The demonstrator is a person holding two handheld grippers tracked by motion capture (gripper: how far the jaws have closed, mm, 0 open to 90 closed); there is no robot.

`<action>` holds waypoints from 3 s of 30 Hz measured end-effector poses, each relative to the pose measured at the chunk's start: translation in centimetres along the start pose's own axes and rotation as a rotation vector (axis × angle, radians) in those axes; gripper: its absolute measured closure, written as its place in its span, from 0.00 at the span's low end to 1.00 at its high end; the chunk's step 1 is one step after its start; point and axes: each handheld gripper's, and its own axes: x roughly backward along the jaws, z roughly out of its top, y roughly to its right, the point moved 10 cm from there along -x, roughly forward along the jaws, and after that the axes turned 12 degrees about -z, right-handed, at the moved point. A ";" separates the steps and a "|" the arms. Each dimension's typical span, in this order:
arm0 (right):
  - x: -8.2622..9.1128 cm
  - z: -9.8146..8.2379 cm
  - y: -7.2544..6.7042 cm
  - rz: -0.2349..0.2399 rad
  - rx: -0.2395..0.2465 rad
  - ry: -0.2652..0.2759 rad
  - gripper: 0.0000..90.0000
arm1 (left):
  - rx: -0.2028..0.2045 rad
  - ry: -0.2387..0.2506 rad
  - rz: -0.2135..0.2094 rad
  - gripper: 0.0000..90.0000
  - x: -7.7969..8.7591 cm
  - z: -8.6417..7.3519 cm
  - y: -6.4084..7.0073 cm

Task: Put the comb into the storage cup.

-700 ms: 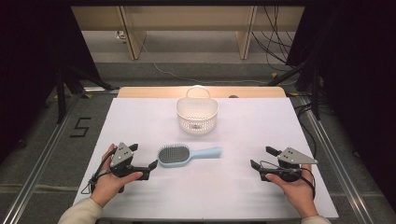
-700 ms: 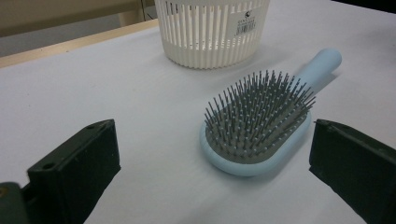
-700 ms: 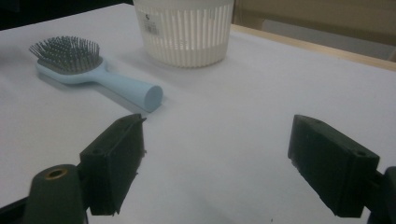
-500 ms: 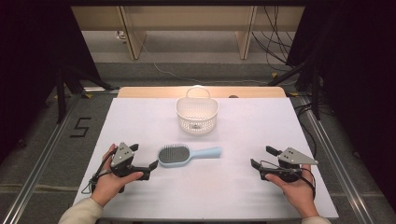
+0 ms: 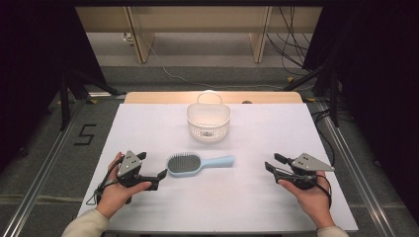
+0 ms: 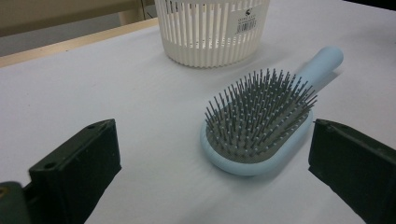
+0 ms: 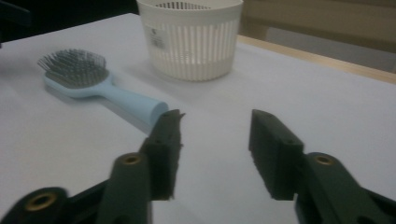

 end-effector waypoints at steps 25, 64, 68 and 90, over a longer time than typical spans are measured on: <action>-10.8 0.6 -4.8 0.110 0.129 -0.271 1.00 | -0.002 -0.013 0.004 0.03 0.3 -0.6 0.4; -12.0 -1.2 -7.5 0.234 0.190 -0.402 1.00 | -0.011 -0.036 -0.005 0.03 0.7 -1.1 0.5; -11.1 -1.5 -8.1 0.259 0.230 -0.416 1.00 | -0.031 -0.054 -0.003 0.03 0.9 -1.2 0.6; -5.1 -2.7 -14.4 0.420 0.347 -0.467 1.00 | -0.009 -0.085 -0.004 0.04 1.6 -1.8 0.9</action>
